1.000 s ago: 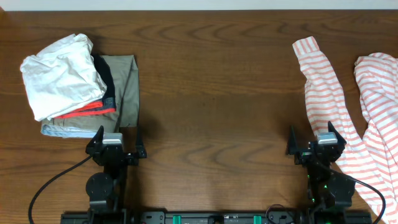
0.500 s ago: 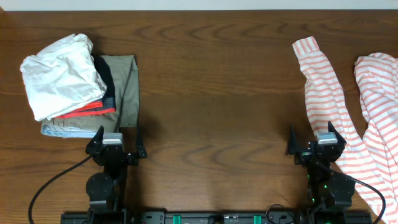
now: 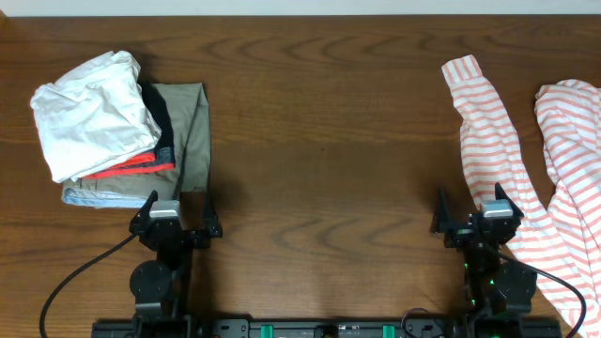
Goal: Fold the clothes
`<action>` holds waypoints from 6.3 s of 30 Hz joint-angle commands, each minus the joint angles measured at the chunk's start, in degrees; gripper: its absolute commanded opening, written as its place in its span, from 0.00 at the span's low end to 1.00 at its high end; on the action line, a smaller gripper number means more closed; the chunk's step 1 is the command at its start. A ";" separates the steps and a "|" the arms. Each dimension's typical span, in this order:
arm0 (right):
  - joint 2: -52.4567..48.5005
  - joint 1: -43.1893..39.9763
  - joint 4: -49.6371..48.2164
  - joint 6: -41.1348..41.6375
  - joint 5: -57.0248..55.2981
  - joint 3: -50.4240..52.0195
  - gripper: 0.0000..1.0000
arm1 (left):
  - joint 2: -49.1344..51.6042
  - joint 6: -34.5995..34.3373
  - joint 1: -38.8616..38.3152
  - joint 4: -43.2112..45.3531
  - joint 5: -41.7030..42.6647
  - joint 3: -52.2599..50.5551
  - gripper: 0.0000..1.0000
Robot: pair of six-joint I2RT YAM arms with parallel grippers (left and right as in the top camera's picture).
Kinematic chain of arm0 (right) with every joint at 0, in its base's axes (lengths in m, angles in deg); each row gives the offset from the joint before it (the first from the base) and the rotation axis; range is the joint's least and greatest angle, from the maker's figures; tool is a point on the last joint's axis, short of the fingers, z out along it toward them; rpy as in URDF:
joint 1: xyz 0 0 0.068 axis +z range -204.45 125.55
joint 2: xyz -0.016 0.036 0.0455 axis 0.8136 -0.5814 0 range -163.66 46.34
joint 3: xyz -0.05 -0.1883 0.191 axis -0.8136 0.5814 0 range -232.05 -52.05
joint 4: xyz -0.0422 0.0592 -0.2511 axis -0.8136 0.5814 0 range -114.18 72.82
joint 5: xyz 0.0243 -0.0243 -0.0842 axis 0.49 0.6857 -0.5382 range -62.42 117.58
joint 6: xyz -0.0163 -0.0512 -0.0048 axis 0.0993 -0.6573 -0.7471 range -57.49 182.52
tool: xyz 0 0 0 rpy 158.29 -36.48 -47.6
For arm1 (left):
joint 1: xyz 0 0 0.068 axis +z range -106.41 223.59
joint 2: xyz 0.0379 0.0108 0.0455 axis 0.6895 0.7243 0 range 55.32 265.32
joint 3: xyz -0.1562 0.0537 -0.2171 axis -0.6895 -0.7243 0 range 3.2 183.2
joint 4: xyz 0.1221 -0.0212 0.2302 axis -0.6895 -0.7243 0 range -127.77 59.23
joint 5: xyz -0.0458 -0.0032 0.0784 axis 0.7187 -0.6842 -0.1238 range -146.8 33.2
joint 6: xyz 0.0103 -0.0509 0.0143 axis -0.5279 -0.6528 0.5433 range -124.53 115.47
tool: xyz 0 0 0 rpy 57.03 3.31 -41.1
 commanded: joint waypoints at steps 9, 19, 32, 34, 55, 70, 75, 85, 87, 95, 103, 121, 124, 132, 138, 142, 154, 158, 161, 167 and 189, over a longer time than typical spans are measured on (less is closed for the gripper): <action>-1.11 -0.61 9.99 6.51 -3.63 -5.14 0.99 | 3.21 -5.18 -0.20 -5.73 4.92 7.23 0.98; -15.91 -0.61 31.41 11.19 -11.34 -25.24 0.99 | 23.69 -2.84 -0.20 -18.40 5.81 28.85 0.98; -37.35 -1.60 46.14 28.22 -17.11 -42.27 0.99 | 45.66 -3.06 -0.20 -28.83 7.32 46.95 0.98; -39.28 -3.45 49.20 36.48 -22.64 -42.27 0.99 | 46.10 -5.14 -0.20 -28.00 7.37 46.95 0.98; -72.59 -34.12 44.19 38.36 -26.29 -41.97 0.99 | 46.86 -5.27 -0.20 -26.84 7.34 46.95 0.98; -92.26 -37.86 33.31 34.27 -22.08 -41.75 0.92 | 46.84 -5.27 -0.20 -26.91 7.34 46.95 0.98; -95.27 -37.83 32.30 34.03 -19.23 -41.75 0.25 | 46.84 -5.27 -0.20 -26.82 7.34 46.95 0.98; -88.11 -35.23 31.43 22.16 -8.31 -43.98 0.01 | 46.84 -5.27 -0.20 -25.35 7.32 46.95 0.98; -84.04 -33.64 31.41 18.99 -1.46 -45.51 0.01 | 46.84 -5.27 -0.20 -24.24 7.32 46.95 0.98; -71.30 -20.94 28.26 17.94 16.61 -53.90 0.01 | 46.86 -5.27 -0.20 -21.73 7.32 46.95 0.98; -71.28 -4.17 18.95 21.46 18.49 -54.77 0.25 | 47.25 -5.27 -0.20 -20.28 7.32 46.95 0.98; -69.77 -9.60 41.64 10.69 9.38 -54.64 0.59 | 55.89 -5.27 -1.38 -18.18 16.76 46.93 0.98; -71.08 -5.42 46.03 9.40 7.98 -54.55 0.59 | 57.55 -5.29 -1.38 -18.56 16.76 46.93 0.98; -78.27 0.37 47.65 9.79 0.63 -53.37 0.64 | 59.60 -5.27 -1.38 -19.06 16.76 46.90 0.98; -86.79 1.31 43.89 6.99 3.19 -52.17 0.68 | 59.58 -5.27 -1.36 -19.19 16.76 46.90 0.98; -92.08 3.89 41.79 6.84 1.27 -52.17 0.69 | 59.58 -5.27 -1.36 -19.15 16.74 46.90 0.98; -100.02 8.37 33.73 8.79 2.67 -52.39 0.01 | 59.58 -5.27 -1.36 -19.17 16.76 46.90 0.98; -97.68 12.26 33.92 7.50 7.30 -55.78 0.01 | 59.58 -5.27 -1.36 -19.17 16.76 46.90 0.98; -94.23 16.92 33.66 7.23 10.86 -61.59 0.01 | 59.58 -5.27 -1.36 -19.04 16.74 46.90 0.98; -92.35 24.55 29.33 8.70 10.71 -74.36 0.02 | 59.58 -5.27 -1.36 -18.78 16.74 46.90 0.98; -88.80 13.79 46.97 13.62 -10.38 -75.08 0.72 | 61.05 -5.29 -4.72 -18.18 19.10 46.88 0.98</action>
